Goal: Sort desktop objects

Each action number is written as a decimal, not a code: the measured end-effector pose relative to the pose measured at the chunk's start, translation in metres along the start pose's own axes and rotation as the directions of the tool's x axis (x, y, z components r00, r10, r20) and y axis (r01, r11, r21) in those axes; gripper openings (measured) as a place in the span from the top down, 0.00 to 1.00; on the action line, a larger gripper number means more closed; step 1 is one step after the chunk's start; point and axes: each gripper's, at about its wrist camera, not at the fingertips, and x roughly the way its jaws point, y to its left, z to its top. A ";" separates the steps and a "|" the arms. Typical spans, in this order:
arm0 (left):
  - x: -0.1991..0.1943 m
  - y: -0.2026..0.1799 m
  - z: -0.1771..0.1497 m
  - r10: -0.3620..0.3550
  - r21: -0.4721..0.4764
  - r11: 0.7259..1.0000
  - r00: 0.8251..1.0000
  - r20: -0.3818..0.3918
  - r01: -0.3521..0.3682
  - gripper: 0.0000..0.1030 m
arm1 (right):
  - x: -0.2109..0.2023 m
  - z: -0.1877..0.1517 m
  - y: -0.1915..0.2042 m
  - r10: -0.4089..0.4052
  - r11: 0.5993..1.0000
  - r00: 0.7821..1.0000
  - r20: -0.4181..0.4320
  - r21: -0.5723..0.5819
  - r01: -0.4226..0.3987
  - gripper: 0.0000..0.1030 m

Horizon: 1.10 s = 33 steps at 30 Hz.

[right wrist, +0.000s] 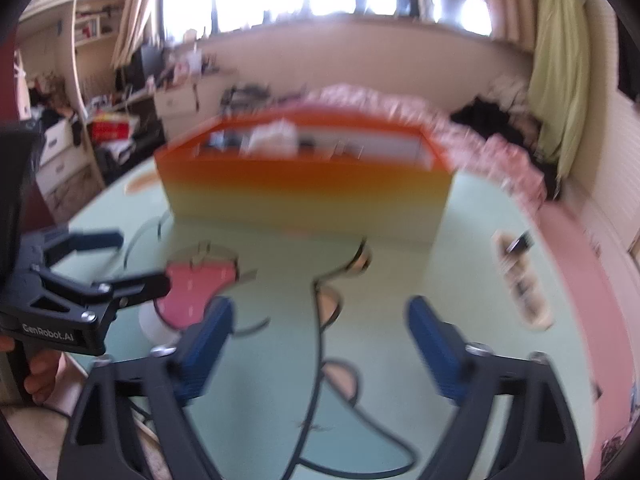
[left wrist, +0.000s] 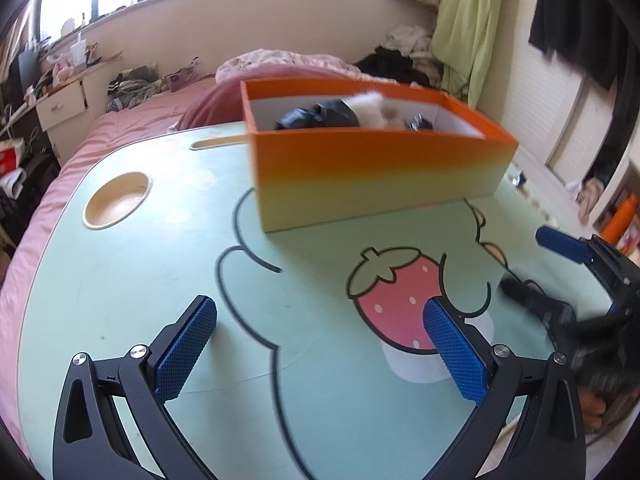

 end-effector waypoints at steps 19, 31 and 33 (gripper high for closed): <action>-0.087 0.069 0.014 -0.012 -0.094 0.995 0.941 0.338 0.046 0.00 | 0.126 0.141 0.079 0.220 0.975 0.906 -0.361 0.092 -0.200 0.44; -0.087 0.064 0.006 -0.018 -0.108 0.993 0.945 0.326 0.056 0.00 | 0.011 0.143 0.013 0.429 0.893 0.902 -0.051 0.173 -0.415 0.78; -0.086 0.062 0.008 -0.023 -0.104 0.993 0.946 0.324 0.060 0.00 | -0.018 0.121 0.005 0.427 0.896 0.904 0.000 0.133 -0.424 0.78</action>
